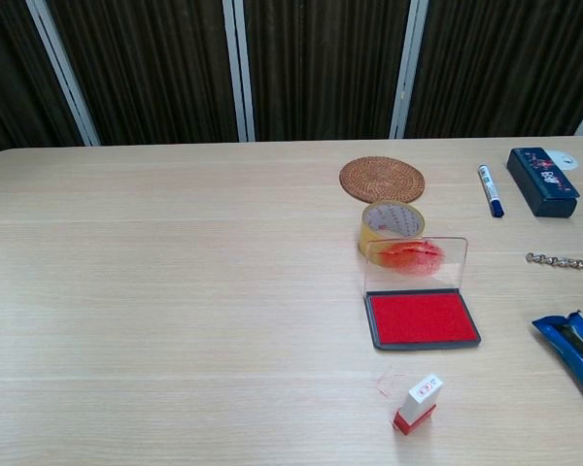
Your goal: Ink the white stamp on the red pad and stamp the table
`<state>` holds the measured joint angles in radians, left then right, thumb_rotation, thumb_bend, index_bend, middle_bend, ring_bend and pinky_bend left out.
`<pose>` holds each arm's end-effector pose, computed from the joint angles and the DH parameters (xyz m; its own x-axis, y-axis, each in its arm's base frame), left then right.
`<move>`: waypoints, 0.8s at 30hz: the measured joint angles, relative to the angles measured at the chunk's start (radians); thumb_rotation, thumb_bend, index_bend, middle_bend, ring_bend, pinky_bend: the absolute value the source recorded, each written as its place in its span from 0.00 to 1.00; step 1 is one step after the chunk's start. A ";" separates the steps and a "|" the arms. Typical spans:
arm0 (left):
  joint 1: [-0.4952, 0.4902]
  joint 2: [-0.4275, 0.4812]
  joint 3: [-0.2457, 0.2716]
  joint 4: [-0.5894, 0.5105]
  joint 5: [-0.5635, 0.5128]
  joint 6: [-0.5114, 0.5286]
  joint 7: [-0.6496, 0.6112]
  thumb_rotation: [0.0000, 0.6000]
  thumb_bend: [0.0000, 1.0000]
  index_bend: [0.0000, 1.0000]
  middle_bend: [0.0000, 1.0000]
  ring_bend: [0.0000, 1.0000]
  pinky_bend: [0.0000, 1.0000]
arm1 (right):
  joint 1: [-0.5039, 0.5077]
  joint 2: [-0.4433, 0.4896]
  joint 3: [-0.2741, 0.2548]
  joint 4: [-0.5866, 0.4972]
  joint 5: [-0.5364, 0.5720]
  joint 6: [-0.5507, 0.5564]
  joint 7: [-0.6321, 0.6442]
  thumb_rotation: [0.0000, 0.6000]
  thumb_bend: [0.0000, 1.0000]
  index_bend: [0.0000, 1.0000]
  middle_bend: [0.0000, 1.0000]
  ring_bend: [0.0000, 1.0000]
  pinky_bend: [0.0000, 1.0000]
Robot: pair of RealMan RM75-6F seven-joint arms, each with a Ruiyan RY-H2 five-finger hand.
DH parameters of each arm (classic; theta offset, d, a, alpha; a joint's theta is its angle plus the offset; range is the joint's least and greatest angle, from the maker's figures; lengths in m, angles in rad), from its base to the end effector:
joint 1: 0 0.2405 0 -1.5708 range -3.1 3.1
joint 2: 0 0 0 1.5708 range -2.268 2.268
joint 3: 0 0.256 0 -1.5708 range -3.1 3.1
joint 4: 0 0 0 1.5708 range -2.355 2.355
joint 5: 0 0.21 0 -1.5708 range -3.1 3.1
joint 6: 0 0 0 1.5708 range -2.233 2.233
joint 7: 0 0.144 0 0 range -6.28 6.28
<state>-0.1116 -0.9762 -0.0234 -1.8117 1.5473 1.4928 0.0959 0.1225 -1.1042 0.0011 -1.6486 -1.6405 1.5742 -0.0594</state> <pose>-0.2716 0.1799 0.1804 0.4363 0.0082 0.8997 0.8966 -0.0879 -0.4340 -0.2789 -0.1793 0.1581 0.4287 0.0615 0.9014 -0.8838 -0.1787 0.4325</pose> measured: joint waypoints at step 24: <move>-0.029 -0.044 -0.033 0.028 -0.109 -0.066 0.083 1.00 0.00 0.00 0.00 0.00 0.00 | 0.221 -0.053 -0.022 -0.103 -0.136 -0.383 -0.120 1.00 0.00 0.10 0.12 0.80 1.00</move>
<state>-0.1405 -1.0205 -0.0561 -1.7838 1.4388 1.4272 0.1784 0.3435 -1.1568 -0.0208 -1.7521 -1.7763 1.1914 -0.1797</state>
